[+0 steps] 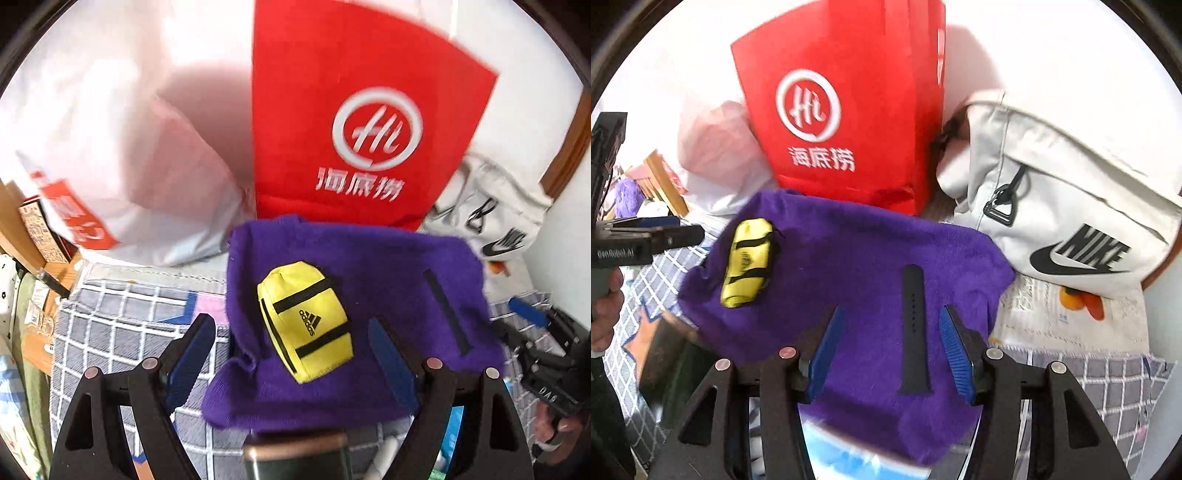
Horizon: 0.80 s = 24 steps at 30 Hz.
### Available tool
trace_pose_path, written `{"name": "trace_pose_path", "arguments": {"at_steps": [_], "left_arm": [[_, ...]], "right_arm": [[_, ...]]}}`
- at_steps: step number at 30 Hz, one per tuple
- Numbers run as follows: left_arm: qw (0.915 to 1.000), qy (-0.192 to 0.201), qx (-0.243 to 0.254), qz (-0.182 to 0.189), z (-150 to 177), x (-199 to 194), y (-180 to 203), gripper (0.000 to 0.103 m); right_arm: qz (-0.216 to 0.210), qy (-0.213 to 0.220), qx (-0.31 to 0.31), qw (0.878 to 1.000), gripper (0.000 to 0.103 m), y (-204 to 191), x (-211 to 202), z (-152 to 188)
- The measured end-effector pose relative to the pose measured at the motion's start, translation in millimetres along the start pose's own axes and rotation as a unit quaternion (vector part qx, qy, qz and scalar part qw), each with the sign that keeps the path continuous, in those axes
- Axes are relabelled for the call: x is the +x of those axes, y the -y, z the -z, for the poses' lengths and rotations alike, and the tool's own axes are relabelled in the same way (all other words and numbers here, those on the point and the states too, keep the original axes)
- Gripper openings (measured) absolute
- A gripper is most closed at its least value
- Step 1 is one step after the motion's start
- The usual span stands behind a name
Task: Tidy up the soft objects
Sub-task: 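Open the left tool and withdraw both tools from the towel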
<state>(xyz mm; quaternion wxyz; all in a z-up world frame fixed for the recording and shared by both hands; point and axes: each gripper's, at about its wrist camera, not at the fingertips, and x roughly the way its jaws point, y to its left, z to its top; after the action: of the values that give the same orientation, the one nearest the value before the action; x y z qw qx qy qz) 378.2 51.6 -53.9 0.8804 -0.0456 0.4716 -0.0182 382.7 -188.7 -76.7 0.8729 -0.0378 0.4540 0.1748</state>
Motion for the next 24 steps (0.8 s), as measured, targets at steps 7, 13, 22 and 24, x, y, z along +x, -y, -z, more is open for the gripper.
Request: {"name": "trace_pose_path", "arguments": {"at_steps": [7,13,22,24], "left_arm": [[0.9996,0.027,-0.006,0.009,36,-60,-20,0.084],[0.9989,0.044,0.004,-0.016,82,-95,-22,0.084],[0.9992,0.036,-0.013,-0.009,140,-102,-44,0.084],[0.9994,0.030,-0.018,-0.005,151,-98,-49,0.084]], "right_arm": [[-0.022,0.013,0.013,1.000,0.057,-24,-52,38],[-0.040,0.002,-0.009,0.999,0.058,-56,-71,76],[-0.034,-0.043,-0.099,0.994,0.058,-106,-65,119],[-0.020,-0.056,-0.123,0.991,0.058,-115,-59,124]]}}
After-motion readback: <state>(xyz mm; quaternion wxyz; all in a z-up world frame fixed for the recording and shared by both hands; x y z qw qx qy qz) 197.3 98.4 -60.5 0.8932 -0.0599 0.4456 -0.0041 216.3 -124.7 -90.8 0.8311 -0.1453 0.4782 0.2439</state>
